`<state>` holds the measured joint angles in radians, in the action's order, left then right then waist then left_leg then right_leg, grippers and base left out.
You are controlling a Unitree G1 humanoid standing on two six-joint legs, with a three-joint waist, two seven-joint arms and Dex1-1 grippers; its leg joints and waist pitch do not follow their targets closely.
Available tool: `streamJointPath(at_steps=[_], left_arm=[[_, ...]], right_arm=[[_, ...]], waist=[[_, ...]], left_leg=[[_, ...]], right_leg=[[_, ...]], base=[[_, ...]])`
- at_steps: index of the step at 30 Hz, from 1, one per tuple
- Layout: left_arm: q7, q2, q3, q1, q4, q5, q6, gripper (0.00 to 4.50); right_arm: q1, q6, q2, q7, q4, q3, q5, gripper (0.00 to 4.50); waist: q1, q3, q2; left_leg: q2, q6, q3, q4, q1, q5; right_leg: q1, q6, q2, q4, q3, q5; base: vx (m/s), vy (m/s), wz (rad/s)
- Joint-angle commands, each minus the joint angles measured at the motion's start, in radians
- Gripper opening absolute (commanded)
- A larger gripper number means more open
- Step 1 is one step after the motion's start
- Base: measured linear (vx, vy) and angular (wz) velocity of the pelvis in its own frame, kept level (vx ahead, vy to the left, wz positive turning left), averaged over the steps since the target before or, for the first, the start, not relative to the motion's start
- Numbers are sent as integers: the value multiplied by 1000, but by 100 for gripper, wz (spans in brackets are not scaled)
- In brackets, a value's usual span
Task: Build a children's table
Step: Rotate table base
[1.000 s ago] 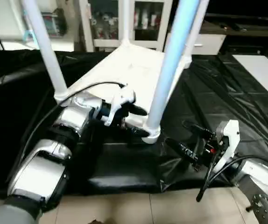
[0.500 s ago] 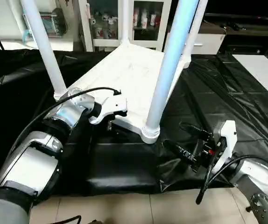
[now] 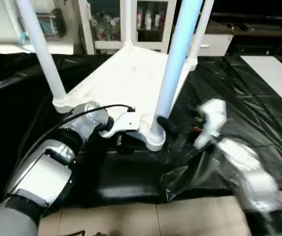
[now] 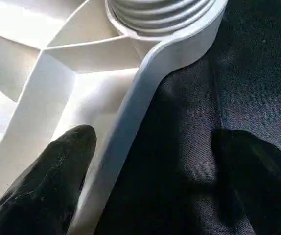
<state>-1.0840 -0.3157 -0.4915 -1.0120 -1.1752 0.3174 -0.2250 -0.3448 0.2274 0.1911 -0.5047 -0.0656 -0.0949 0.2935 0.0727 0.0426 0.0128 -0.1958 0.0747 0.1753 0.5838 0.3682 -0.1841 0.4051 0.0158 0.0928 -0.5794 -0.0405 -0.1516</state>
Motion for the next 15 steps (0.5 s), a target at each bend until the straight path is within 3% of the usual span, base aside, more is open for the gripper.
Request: streamJointPath(at_steps=[1,4,7,9,10,14,15], left_arm=[[-15,-2,0,-4,-11,4,-1,450],[-33,-14,10,1,-8,1,4,450],[-56,-32,18,15,3,-1,10,450],[-71,-46,19,24,17,0,14,450],[-89,-66,19,36,38,1,25,450],[-124,-112,21,72,102,-2,40,450],[-136,-125,22,83,124,-4,45,450]], right_arm=[[-26,-26,-10,15,-51,2,-22,445],[-81,-54,-48,15,-162,1,-21,445],[-113,-94,-60,14,-248,-3,-48,445],[-121,-105,-61,16,-265,3,-53,445],[-119,-106,-51,11,-260,12,-53,445],[-104,-106,-18,7,-237,42,-48,445],[-99,-107,-9,5,-231,50,-45,445]], waist=[[-2,-68,-10],[-4,-69,-8],[-7,-68,2],[-8,-66,-2],[-11,-66,9],[-12,-65,-3],[-12,-66,-1]], left_leg=[[-23,17,-1,-73,-21,-226],[-23,0,-1,-72,-18,-204],[-24,-10,0,-72,-16,-199],[-25,-12,1,-73,-19,-204],[-26,-15,1,-74,-16,-197],[-28,-14,0,-75,-19,-198],[-29,-12,1,-75,-21,-198]], right_leg=[[-47,-266,42,39,25,-74],[-49,-284,45,33,25,-49],[-52,-283,47,33,25,-69],[-49,-280,45,36,25,-81],[-53,-279,45,34,25,-73],[-50,-279,44,32,25,-72],[-49,-279,44,33,25,-68]], base=[[0,0,0],[0,0,0],[0,0,0],[0,0,0],[0,0,0],[0,0,0],[0,0,0]])
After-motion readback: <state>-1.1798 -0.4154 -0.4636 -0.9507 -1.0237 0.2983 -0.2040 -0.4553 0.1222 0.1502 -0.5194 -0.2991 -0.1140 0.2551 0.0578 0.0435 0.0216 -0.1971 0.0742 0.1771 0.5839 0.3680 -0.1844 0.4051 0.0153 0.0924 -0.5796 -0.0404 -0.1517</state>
